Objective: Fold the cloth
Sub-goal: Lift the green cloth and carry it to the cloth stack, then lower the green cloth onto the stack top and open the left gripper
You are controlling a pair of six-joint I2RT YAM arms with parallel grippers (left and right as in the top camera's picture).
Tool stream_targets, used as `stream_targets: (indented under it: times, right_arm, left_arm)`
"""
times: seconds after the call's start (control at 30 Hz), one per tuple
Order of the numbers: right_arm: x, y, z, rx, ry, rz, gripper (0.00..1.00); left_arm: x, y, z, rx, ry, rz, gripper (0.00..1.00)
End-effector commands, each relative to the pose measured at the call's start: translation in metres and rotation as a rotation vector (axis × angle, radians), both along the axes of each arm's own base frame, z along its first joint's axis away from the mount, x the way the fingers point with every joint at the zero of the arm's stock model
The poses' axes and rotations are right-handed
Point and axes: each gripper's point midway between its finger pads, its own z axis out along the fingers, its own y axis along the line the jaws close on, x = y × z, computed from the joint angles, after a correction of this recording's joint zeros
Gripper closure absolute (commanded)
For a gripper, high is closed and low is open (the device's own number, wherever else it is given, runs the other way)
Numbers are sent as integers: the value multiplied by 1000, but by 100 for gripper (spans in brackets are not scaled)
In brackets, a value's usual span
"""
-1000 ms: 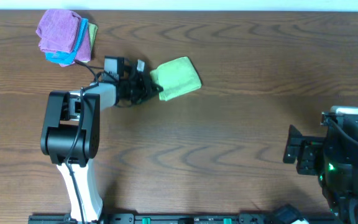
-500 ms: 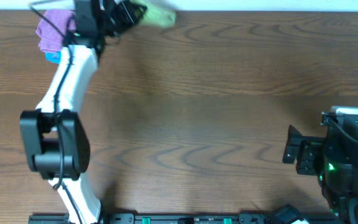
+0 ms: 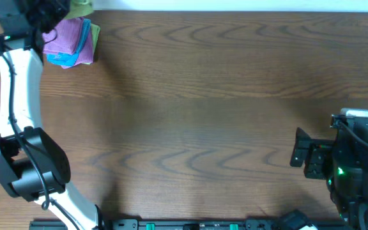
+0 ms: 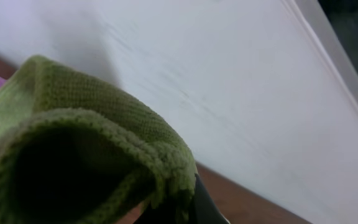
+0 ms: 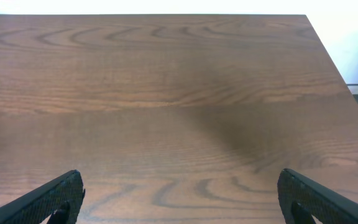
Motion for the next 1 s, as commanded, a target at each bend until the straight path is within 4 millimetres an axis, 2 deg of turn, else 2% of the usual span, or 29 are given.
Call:
stream_targets:
  times: [0.0,0.07,0.13,0.4,0.53,0.67,0.8,0.97]
  right_arm:
    - [1,-1,-1,16,-2,-22,1]
    - [1,-1,-1,22,-3,-25,1]
    - [1,-1,-1,32,-3,-29,1]
    - [1,2,-2,63,0,-31,1]
    - [1,5,-3,73,6,-19,1]
    - [1,6,-3,88,7,-24,1]
    - [2,7,-5,87,14,-27,1]
    - [7,12,-9,90,40,-25,1]
  left_arm:
    - [-2,15,7,87,-36,0,95]
    - [-2,29,6,114,-31,40,95]
    - [-1,33,4,123,-36,41,94]
    - [17,33,-27,122,-34,-3,95]
    - [27,39,-33,131,-70,-7,95]
    - [35,55,-41,138,-100,9,95]
    - [40,52,-41,126,-149,-47,95]
    - [42,57,-48,149,-146,-39,95]
